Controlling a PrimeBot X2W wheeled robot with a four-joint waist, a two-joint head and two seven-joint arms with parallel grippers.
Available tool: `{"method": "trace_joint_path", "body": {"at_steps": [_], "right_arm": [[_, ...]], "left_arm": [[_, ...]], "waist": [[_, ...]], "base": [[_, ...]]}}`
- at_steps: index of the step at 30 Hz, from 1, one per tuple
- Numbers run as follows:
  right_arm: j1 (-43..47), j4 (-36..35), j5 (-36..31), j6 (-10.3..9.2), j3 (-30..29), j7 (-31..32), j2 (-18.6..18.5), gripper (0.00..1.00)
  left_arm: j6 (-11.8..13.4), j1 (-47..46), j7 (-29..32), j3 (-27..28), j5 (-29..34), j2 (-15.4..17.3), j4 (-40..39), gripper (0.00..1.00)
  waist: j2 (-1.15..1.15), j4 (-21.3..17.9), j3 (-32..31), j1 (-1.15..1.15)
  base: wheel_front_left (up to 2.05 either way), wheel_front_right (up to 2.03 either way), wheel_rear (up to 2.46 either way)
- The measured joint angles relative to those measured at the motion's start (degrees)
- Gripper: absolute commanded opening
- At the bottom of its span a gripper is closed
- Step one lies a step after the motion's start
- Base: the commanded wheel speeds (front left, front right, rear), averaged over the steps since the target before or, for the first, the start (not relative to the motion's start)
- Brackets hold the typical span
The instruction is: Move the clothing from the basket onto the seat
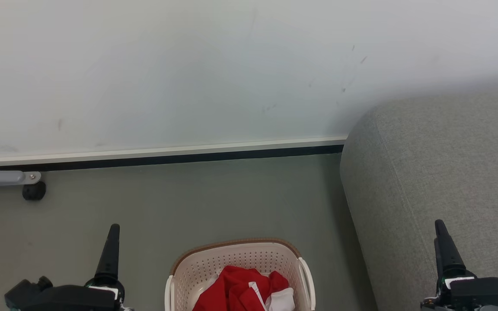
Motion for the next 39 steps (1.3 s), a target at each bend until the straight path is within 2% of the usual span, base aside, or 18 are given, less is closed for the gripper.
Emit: {"method": "trace_joint_path", "body": {"at_steps": [8,30,39], "right_arm": [[-0.4,-0.2,-6.7,-0.08,2.4,-1.9,-1.6,1.0],[-2.7,-1.1,-26.2,-3.57,9.0,-6.1,-6.2,1.0],[-3.6,-1.9,-33.5,-4.15,11.2,-8.1,-7.6,1.0]], "left_arm": [[1.6,-0.6,-1.8,-2.4,7.2,1.4,-0.1,1.0],[6.0,-2.2,-5.9,-7.3,26.9,4.4,-1.7,1.0],[7.1,-2.3,-7.9,-8.6,33.9,5.1,-2.4,1.0]], "waist": [[0.0,-0.2,0.0,0.0],[0.0,-0.3,-0.1,0.0],[0.0,-0.2,0.0,0.0]], "base": [[0.0,0.0,0.0],[0.0,0.0,0.0],[0.0,0.0,0.0]]}}
